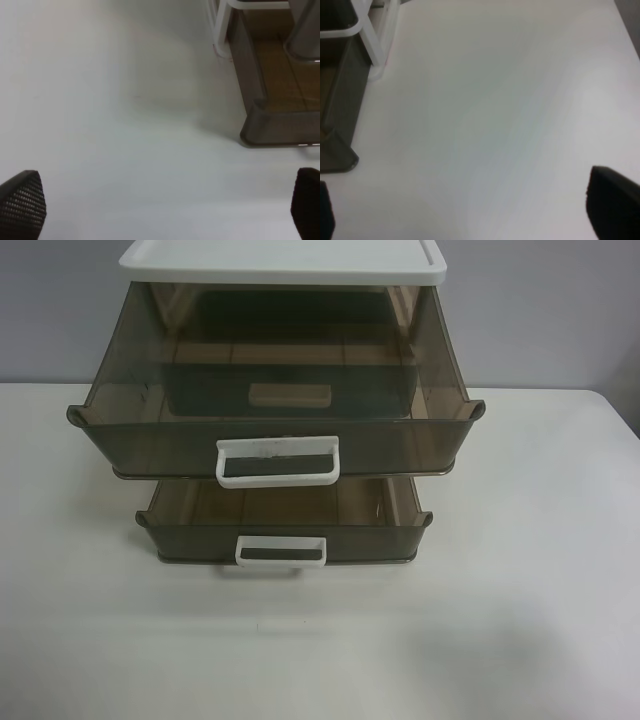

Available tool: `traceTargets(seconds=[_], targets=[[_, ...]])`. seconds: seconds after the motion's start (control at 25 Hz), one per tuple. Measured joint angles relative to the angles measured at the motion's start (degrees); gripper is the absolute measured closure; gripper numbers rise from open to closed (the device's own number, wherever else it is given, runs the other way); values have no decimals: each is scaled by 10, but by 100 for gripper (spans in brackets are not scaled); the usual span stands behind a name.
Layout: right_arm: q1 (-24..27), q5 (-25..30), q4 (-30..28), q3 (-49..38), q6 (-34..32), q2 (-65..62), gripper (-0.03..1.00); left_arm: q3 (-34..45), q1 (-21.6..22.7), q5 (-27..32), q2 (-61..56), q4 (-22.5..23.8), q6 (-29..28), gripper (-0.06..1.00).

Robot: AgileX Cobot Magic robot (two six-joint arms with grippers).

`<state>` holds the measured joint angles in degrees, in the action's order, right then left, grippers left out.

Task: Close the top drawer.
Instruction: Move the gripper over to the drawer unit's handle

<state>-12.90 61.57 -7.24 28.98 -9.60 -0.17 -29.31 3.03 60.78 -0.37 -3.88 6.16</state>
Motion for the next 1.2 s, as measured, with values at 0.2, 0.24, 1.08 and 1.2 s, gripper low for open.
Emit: traceTargets(seconds=[0.2, 0.24, 1.08, 1.2], targets=[[0, 0, 0, 0, 0, 0, -3, 0, 0, 0, 0, 0, 0, -5], [0, 0, 0, 0, 0, 0, -3, 0, 0, 0, 0, 0, 0, -5], [-161, 20, 162, 307, 220, 509, -3, 0, 0, 0, 0, 0, 0, -5], [-272, 19, 123, 348, 217, 580, -3, 0, 0, 0, 0, 0, 0, -5]])
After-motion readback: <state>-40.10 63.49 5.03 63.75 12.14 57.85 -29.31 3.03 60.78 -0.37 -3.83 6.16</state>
